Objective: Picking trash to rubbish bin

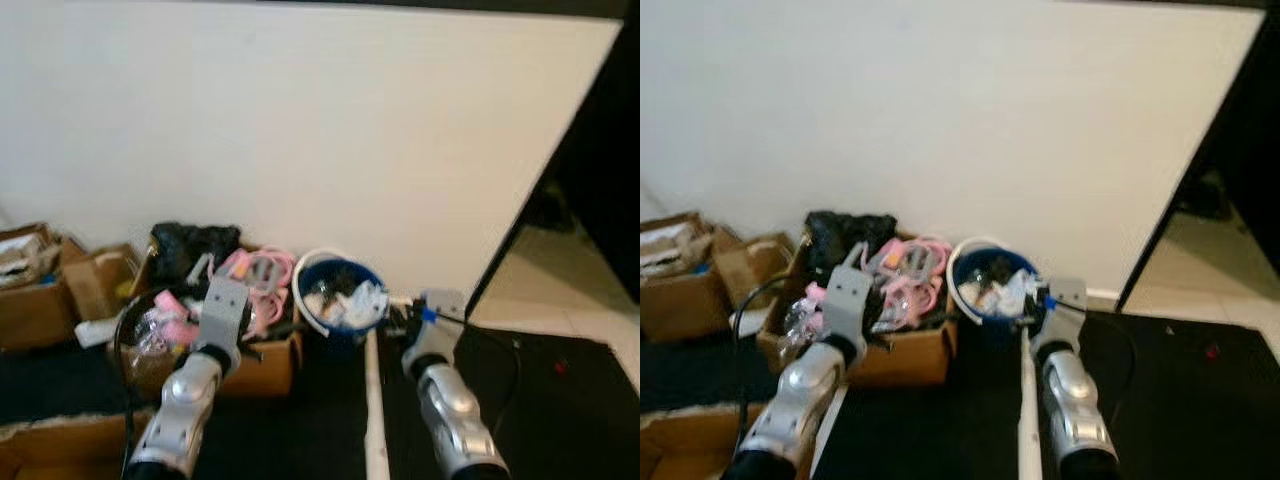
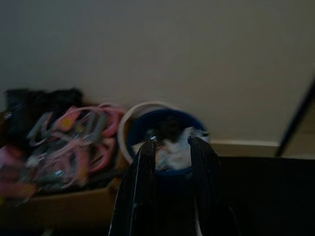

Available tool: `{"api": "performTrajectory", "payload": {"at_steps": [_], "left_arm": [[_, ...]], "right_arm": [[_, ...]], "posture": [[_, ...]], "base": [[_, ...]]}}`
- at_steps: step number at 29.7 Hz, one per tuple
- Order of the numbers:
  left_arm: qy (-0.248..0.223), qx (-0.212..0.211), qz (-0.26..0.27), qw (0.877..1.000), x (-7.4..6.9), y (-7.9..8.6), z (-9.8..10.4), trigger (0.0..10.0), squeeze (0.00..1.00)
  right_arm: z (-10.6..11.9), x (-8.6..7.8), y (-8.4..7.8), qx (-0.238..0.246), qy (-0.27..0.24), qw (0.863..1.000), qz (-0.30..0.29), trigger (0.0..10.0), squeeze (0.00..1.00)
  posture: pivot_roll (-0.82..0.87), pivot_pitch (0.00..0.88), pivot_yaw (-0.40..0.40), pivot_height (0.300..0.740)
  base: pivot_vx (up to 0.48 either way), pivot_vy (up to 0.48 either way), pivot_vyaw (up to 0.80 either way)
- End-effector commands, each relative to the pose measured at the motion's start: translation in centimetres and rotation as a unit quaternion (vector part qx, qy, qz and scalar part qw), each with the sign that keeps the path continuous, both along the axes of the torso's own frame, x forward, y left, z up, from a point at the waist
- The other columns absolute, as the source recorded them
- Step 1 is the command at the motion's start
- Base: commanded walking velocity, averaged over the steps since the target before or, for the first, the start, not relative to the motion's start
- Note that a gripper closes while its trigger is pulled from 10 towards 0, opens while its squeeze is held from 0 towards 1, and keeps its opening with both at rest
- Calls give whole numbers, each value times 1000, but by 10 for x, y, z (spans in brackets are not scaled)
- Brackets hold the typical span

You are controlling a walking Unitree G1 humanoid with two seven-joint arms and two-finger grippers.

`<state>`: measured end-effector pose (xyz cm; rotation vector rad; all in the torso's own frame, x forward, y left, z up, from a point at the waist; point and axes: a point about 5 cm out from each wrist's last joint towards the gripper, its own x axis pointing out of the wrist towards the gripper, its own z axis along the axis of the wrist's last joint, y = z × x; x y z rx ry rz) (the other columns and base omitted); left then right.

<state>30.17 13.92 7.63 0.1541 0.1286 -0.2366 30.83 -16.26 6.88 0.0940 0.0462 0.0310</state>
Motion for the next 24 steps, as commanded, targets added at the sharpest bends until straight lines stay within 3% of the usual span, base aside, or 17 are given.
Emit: {"api": "performTrajectory", "payload": {"at_steps": [1,24], "left_arm": [[-3,4,-1,1000,-1,1,-1,10000,0],[-2,3,21,1000,-1,5,-4,10000,0]], "right_arm": [[-5,-2,0,-4,11,1000,0,10000,0],[-8,-5,0,-13,25,1000,2,10000,0]], "posture": [[-13,23,5,740],[-22,38,1,740]], "base": [[0,0,-800],[0,0,-800]]}}
